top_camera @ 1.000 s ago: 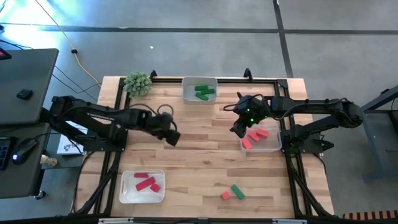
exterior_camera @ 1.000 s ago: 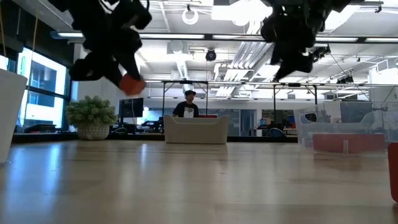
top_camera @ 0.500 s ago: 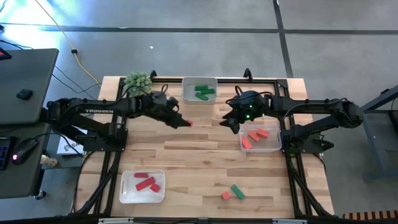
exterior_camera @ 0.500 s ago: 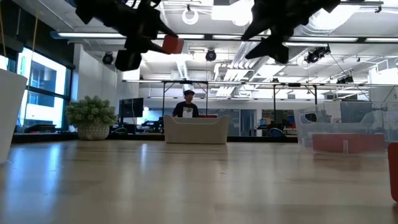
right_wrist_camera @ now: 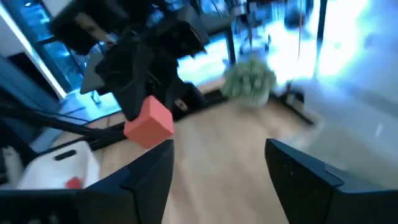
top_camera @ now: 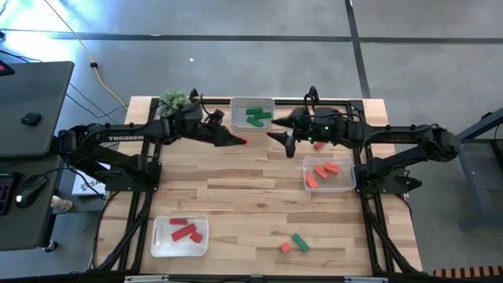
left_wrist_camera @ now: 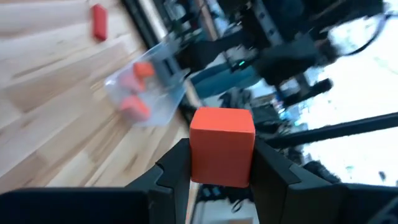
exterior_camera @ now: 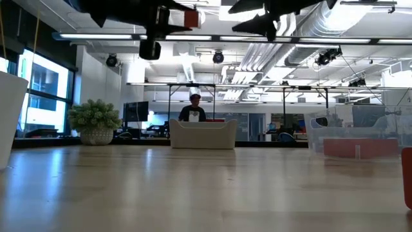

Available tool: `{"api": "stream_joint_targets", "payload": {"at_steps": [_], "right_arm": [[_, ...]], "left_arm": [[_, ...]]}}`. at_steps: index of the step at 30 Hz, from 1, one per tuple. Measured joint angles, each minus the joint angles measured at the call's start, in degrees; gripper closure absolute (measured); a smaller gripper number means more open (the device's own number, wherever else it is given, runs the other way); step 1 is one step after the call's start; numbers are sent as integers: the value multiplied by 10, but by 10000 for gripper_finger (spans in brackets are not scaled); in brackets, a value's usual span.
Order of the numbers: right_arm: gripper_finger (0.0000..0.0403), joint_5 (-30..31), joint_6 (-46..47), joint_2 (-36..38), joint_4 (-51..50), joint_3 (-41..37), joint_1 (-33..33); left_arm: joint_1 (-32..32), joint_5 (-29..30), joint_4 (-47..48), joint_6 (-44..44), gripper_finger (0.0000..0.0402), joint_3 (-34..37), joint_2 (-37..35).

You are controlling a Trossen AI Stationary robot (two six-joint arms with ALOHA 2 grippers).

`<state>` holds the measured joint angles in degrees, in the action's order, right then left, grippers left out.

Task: Sort & place blocks by color
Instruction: Put the orange block into the transparent bin

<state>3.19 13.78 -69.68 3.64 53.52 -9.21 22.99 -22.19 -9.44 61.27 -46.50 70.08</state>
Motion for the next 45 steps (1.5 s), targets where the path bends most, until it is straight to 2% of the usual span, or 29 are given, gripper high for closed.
{"api": "stream_joint_targets", "payload": {"at_steps": [5, 8, 14, 19, 29, 45], "right_arm": [[153, -2, -162, 0, 40, 0, 15], [153, -2, -215, 0, 46, 0, 22], [153, -3, -229, -15, 84, 0, 25], [153, -35, -233, -42, 121, 0, 26], [153, -54, -259, -61, 138, 0, 26], [153, -49, -259, -77, 144, 0, 24]], "left_arm": [[7, 0, -52, 28, 298, 0, 0], [7, 3, -71, 32, 297, 0, 0], [5, 15, -77, 37, 297, 0, 3], [2, 17, -93, 42, 297, 0, 15], [2, 7, -120, 46, 296, 0, 39], [2, 1, -170, 66, 297, 0, 72]]}}
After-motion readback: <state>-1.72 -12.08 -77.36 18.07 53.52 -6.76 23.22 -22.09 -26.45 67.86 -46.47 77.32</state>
